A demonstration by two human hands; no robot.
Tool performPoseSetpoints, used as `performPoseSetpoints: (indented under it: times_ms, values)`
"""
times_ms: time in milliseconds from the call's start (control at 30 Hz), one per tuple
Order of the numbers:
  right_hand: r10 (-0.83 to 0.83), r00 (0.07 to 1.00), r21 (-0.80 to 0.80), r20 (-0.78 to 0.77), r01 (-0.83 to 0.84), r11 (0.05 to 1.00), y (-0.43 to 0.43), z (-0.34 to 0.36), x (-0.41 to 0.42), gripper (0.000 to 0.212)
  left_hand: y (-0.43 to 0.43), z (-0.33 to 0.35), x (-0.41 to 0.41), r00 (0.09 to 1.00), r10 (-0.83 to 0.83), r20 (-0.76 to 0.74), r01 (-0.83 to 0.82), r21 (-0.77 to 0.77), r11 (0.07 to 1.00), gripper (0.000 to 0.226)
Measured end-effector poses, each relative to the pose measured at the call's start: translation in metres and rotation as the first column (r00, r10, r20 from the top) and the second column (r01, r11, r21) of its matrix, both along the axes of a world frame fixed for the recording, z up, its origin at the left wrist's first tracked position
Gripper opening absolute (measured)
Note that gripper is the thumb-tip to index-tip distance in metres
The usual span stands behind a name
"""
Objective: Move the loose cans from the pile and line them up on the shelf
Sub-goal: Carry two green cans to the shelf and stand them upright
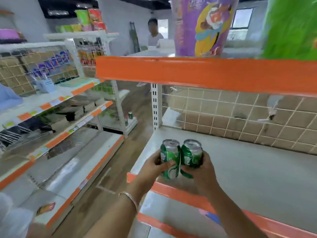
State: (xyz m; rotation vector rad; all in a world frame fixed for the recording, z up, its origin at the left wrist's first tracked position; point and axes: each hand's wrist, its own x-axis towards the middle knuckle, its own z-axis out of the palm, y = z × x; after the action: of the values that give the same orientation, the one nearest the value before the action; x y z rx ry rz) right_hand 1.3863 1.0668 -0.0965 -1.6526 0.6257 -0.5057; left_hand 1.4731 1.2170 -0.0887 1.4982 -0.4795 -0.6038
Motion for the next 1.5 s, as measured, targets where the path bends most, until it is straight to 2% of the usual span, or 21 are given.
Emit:
performPoseSetpoints:
  times_ms: [100, 200, 267, 333, 567, 633, 767, 867, 1000, 1200, 1400, 1500]
  values:
    - [-0.055, 0.998, -0.127, -0.03, 0.051, 0.991, 0.007, -0.004, 0.0, 0.073, 0.003, -0.004, 0.014, 0.995, -0.095, 0.01, 0.095, -0.009, 0.995, 0.044]
    - [-0.021, 0.999, -0.141, -0.045, 0.014, 0.99, 0.004, -0.014, -0.006, 0.075, 0.004, -0.006, 0.025, 0.979, -0.198, 0.039, 0.198, 0.004, 0.98, 0.05]
    - [0.036, 0.996, -0.142, -0.085, -0.047, 0.989, 0.0, -0.017, -0.012, 0.079, 0.006, -0.013, 0.031, 0.963, -0.239, 0.122, 0.234, 0.057, 0.971, 0.054]
    - [0.062, 0.991, -0.15, -0.117, -0.08, 0.986, -0.005, -0.021, -0.014, 0.079, 0.01, -0.023, 0.036, 0.953, -0.21, 0.218, 0.185, 0.131, 0.974, 0.058]
    - [0.012, 0.983, -0.213, -0.181, -0.051, 0.976, -0.018, -0.023, 0.008, 0.079, -0.009, -0.044, 0.049, 0.927, -0.026, 0.375, -0.072, 0.245, 0.967, 0.065]
    - [-0.018, 0.985, -0.231, -0.169, -0.022, 0.973, -0.026, -0.024, 0.019, 0.079, -0.024, -0.043, 0.054, 0.926, 0.003, 0.377, -0.105, 0.251, 0.962, 0.064]
    - [-0.009, 0.993, -0.201, -0.117, -0.015, 0.98, -0.042, -0.019, 0.05, 0.066, -0.053, -0.031, 0.068, 0.92, 0.068, 0.385, -0.159, 0.21, 0.965, 0.051]
    - [-0.007, 0.996, -0.181, -0.086, -0.009, 0.983, -0.054, -0.019, 0.074, 0.069, -0.067, -0.027, 0.084, 0.924, 0.139, 0.356, -0.223, 0.207, 0.953, 0.051]
    - [0.013, 0.998, -0.156, -0.066, -0.023, 0.987, -0.069, -0.023, 0.099, 0.075, -0.081, -0.024, 0.108, 0.901, 0.191, 0.389, -0.288, 0.207, 0.935, 0.056]
    - [0.023, 0.998, -0.202, -0.06, -0.034, 0.979, -0.079, -0.022, 0.128, 0.063, -0.097, -0.017, 0.131, 0.869, 0.234, 0.436, -0.342, 0.185, 0.921, 0.043]
    - [0.038, 0.997, -0.204, -0.07, -0.051, 0.978, -0.085, -0.023, 0.154, 0.064, -0.103, -0.022, 0.147, 0.86, 0.295, 0.415, -0.392, 0.17, 0.904, 0.045]
    - [0.052, 0.994, -0.207, -0.096, -0.071, 0.976, -0.088, -0.022, 0.167, 0.064, -0.103, -0.022, 0.152, 0.832, 0.327, 0.448, -0.429, 0.147, 0.891, 0.036]
